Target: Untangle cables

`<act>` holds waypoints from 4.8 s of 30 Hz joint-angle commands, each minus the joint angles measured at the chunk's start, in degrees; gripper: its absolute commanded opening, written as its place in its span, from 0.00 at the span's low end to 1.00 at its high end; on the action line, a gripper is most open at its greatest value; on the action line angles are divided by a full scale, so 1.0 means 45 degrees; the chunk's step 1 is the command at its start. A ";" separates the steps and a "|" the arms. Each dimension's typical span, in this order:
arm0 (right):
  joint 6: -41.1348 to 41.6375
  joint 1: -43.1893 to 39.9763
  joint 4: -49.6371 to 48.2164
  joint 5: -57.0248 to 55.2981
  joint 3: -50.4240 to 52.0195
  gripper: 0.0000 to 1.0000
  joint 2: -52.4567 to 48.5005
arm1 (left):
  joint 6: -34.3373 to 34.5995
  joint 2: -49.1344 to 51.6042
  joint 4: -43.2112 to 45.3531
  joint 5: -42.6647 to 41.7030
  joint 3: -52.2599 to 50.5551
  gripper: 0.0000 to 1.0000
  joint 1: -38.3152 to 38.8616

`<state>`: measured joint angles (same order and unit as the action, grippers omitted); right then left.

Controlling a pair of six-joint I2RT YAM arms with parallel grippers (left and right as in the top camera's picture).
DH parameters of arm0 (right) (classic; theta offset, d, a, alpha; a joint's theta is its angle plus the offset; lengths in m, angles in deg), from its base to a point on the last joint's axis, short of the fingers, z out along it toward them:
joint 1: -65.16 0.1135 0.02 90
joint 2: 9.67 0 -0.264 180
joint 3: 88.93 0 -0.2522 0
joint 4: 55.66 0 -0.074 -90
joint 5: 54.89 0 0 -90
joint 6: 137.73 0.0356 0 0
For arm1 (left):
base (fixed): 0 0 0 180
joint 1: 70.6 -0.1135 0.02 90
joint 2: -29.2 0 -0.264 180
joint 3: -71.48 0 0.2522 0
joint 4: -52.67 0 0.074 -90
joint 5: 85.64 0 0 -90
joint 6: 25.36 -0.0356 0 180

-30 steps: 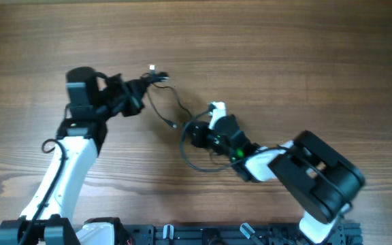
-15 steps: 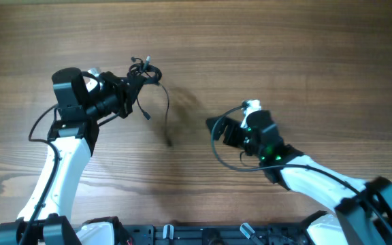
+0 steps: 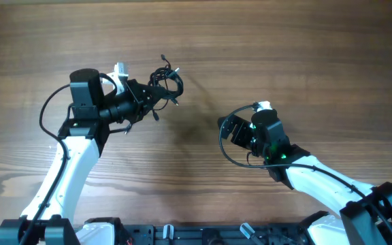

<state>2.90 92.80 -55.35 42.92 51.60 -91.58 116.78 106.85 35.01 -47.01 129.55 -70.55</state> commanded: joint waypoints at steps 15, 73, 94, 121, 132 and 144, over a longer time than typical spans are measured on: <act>0.3614 -0.0019 0.0010 -0.0287 -0.0019 1.00 0.0112 | -0.0447 -0.0170 -0.0053 -0.2001 0.0204 0.04 0.0049; -1.1103 -0.5353 0.3458 1.3721 -0.4964 0.92 0.0495 | -1.2866 0.0248 -0.2681 -0.2822 0.0204 0.04 0.4289; -1.2774 -0.2589 0.9058 0.9214 -0.4949 0.04 0.0491 | -0.9262 0.0248 -0.2705 0.1151 0.0204 0.04 0.3449; -0.1826 -0.2531 0.5901 0.6033 -0.4949 0.05 0.0491 | 1.0797 0.0253 -0.1166 0.8019 0.0204 0.81 0.7616; -0.1195 -0.2511 0.5887 0.7393 -0.4949 0.05 0.0491 | 1.4285 0.0253 -0.0447 1.0273 0.0204 0.63 0.9000; -0.2681 -0.2589 0.5858 0.7509 -0.4949 0.38 0.0491 | 0.9097 0.0238 -0.0733 1.0564 0.0204 0.04 0.8242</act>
<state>-4.82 81.24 -28.62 75.58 29.59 -89.77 172.18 107.90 32.06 -1.03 129.73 -30.20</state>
